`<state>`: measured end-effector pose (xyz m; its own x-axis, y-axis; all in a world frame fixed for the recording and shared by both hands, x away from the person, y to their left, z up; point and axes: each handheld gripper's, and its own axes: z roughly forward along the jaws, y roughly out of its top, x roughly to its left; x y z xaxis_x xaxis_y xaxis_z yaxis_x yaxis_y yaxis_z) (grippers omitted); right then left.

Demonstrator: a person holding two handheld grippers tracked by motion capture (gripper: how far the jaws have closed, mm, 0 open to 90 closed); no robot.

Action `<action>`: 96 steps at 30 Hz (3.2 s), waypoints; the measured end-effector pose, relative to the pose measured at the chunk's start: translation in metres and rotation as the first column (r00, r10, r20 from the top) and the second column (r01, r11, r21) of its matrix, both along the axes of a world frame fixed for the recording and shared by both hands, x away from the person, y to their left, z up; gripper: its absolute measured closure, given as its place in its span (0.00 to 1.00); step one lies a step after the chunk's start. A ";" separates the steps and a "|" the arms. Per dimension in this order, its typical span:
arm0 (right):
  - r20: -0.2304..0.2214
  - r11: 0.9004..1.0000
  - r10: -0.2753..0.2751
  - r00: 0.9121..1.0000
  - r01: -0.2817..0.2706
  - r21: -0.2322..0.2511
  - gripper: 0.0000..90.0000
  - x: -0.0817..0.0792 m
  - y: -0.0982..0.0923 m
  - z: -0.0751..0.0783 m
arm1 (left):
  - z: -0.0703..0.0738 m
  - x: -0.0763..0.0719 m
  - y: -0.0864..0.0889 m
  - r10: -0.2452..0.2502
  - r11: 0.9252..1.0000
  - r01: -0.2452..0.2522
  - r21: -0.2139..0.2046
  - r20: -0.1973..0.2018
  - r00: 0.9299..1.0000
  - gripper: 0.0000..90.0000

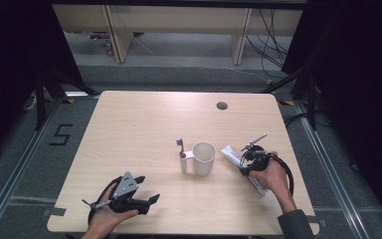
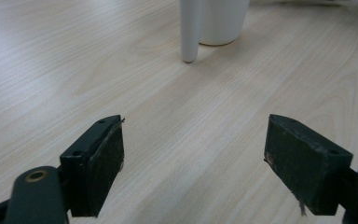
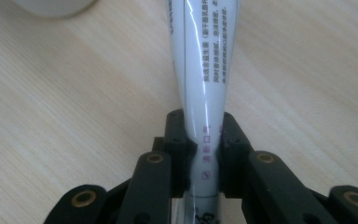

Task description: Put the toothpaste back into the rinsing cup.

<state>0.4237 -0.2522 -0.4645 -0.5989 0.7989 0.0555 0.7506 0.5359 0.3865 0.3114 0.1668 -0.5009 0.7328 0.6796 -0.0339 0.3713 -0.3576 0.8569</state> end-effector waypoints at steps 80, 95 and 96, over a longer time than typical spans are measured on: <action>0.511 0.772 -0.069 0.857 -0.278 0.572 0.86 0.009 0.091 0.004 | 0.001 -0.002 0.002 -0.003 1.000 0.004 -0.011 0.010 1.000 0.22; 0.516 0.783 -0.006 0.857 -0.317 0.535 0.85 0.008 0.091 0.002 | 0.001 -0.003 0.003 -0.002 1.000 0.002 -0.009 0.011 1.000 0.22; 0.506 0.785 -0.011 0.862 -0.306 0.538 0.85 0.007 0.091 0.003 | 0.001 -0.003 0.003 -0.001 1.000 0.001 -0.006 0.011 1.000 0.22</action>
<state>0.4308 -0.1612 -0.4618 -0.7832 0.5996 0.1645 0.3276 0.1731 0.9288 0.3086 0.1697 -0.4999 0.7339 0.6786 -0.0302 0.3613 -0.3524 0.8633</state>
